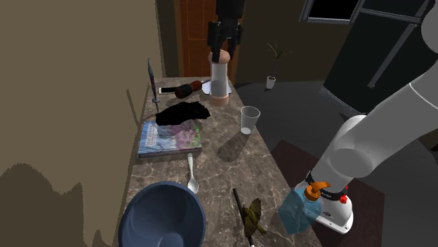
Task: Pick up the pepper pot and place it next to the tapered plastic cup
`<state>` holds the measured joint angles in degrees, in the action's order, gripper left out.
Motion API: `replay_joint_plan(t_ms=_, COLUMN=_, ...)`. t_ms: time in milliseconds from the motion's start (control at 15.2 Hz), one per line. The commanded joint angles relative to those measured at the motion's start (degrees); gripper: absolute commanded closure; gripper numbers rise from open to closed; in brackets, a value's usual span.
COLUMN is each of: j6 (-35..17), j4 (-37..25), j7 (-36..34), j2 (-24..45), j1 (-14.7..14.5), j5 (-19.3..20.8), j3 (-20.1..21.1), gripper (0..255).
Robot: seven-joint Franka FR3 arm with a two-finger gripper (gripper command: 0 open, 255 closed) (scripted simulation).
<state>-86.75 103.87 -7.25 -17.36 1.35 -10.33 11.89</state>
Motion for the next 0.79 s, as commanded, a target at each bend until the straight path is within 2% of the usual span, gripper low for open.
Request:
replay_joint_plan(t_ms=0, j6=-1.22, j4=1.98, j7=0.75, j2=-0.68, j1=0.12, j5=-0.04, j3=-0.31, gripper=255)
replay_joint_plan(t_ms=726, j6=-9.58, j4=12.14, j7=1.92, j2=-2.41, j1=-0.09, j5=-0.54, j3=0.01, gripper=255)
